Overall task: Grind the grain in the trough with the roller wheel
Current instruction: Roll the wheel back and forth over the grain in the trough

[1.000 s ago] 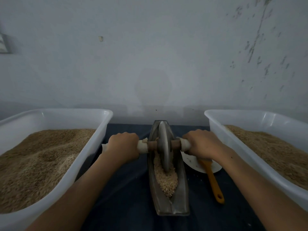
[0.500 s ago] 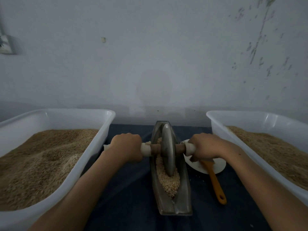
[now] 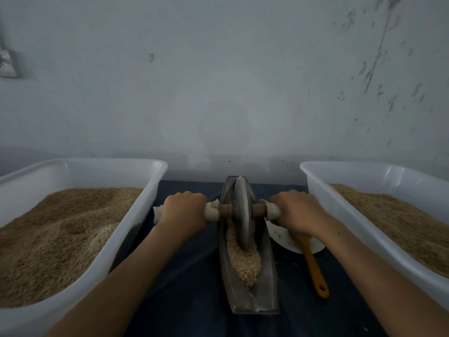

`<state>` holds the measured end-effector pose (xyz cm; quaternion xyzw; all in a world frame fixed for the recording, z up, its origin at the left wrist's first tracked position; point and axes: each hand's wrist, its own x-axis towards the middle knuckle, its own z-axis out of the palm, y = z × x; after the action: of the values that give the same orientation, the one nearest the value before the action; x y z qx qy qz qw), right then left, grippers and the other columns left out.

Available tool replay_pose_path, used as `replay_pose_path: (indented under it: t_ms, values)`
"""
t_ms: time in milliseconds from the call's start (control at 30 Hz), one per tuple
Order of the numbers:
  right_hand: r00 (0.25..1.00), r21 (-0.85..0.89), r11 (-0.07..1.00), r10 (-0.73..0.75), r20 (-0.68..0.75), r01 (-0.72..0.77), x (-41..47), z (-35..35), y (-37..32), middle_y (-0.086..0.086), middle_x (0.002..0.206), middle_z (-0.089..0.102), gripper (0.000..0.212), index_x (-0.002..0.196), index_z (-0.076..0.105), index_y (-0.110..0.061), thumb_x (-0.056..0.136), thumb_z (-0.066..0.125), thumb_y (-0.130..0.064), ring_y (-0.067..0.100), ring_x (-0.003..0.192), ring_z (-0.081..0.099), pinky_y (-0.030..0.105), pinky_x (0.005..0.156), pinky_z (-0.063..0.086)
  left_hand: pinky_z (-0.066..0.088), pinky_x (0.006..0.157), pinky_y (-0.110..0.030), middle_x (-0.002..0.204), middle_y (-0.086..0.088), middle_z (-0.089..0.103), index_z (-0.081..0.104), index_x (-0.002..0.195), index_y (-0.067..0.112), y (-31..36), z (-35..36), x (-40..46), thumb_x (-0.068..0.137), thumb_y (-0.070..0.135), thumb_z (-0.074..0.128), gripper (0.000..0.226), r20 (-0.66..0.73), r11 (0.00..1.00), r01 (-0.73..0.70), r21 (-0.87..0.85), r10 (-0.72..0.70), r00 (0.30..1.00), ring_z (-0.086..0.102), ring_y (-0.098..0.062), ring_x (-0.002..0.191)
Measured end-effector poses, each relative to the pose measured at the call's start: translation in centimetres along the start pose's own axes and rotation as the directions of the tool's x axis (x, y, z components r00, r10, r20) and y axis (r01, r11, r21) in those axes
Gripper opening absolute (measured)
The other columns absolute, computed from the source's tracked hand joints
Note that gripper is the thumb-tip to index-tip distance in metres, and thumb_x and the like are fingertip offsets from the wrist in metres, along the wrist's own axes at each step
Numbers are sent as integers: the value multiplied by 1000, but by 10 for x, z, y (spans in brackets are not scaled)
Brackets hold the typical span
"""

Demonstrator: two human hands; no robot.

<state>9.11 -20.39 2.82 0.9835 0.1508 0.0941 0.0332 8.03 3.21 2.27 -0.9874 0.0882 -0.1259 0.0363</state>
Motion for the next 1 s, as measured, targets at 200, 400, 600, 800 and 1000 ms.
replay_pose_path:
  t_ms: [200,400,600,800,1000]
  values:
    - [963,52,999,1,271,-16,0,-12,2,-7,83,61,20,94,61,-25,79,72,-32,14,80,60,26,63,44,45,71,-26,75,7,48,59,101,17,-2,-6,0,81,31,64,24,162,1000,-27,-2,27,986,53,-13,74]
    - [979,48,999,6,202,-16,0,-7,3,-6,84,63,11,88,60,-28,82,68,-32,14,79,60,27,63,45,43,70,-27,82,4,54,59,102,19,0,-4,1,84,31,62,22,97,1000,-17,20,15,995,52,-13,75]
    - [994,-21,1000,9,-111,-11,4,8,1,-6,86,63,9,80,52,-29,88,55,-29,16,77,57,30,63,37,43,75,-28,96,3,62,53,100,23,0,4,0,89,32,58,15,-45,1000,5,-26,-6,999,57,-14,84]
    - [996,-30,1000,-10,-83,7,4,7,3,-7,82,59,10,80,50,-32,88,56,-33,14,72,51,27,60,33,41,71,-27,94,2,62,56,100,21,1,1,0,87,31,58,16,-16,1000,5,4,-5,1000,58,-15,83]
    - [964,58,998,-12,267,-4,2,-9,5,-11,75,55,19,86,56,-30,78,73,-34,10,72,56,23,54,37,42,69,-27,81,5,50,59,106,17,-1,-7,0,81,32,65,29,167,1000,-21,16,18,986,51,-14,75]
